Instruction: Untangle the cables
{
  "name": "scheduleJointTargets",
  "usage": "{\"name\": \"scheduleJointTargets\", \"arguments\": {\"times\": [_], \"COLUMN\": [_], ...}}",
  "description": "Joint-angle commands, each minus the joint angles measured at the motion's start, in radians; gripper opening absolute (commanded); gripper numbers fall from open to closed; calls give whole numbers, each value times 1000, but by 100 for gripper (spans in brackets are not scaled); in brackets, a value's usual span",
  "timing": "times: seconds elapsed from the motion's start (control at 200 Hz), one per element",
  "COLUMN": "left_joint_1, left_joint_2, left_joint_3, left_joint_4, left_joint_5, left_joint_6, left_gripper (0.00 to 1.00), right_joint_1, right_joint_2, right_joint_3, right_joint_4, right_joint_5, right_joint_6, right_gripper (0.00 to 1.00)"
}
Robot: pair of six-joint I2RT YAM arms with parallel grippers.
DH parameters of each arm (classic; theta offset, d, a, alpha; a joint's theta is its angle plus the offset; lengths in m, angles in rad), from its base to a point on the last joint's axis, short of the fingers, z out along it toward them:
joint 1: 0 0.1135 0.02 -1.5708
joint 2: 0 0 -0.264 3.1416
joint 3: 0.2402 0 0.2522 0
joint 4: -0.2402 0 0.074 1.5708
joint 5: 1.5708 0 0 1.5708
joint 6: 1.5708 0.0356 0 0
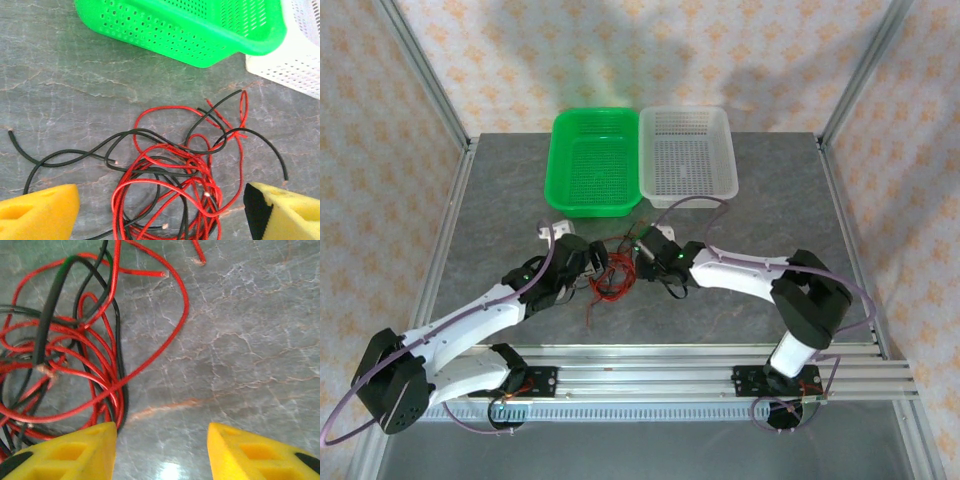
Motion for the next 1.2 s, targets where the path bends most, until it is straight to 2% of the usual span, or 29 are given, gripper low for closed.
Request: {"name": "scheduleJointTargets", "arguments": {"times": [0.0, 0.175, 0.445, 0.496, 0.586, 0.661, 0.811, 0.971, 1.196], "left_joint_1": [3, 4, 4, 4, 4, 4, 3, 3, 2], "left_joint_2": [-32, -24, -30, -37, -46, -51, -57, -63, -88], "left_joint_3": [-32, -48, -58, -62, -69, -74, -79, -81, -103], "left_joint_4": [-28, 4, 38, 42, 52, 57, 61, 63, 77], "left_joint_5": [-17, 4, 19, 23, 30, 35, 41, 46, 43], "left_joint_6": [-11, -7, 19, 21, 24, 27, 33, 35, 27], "left_gripper": [86, 85, 84, 84, 84, 84, 84, 83, 83], "right_joint_1": [-15, -23, -28, -31, -38, -41, -41, -36, -2], "right_joint_2": [16, 25, 109, 126, 154, 164, 166, 129, -44], "right_joint_3": [-6, -100, -100, -94, -81, -74, -49, -11, 87], "right_joint_4": [121, 354, 490, 492, 488, 475, 419, 375, 248], "right_joint_5": [-28, -124, -145, -132, -113, -87, 7, 79, 192], "right_joint_6": [193, 424, 566, 573, 574, 564, 504, 383, 165], "right_gripper": [53, 56, 57, 55, 42, 25, 0, 0, 0]}}
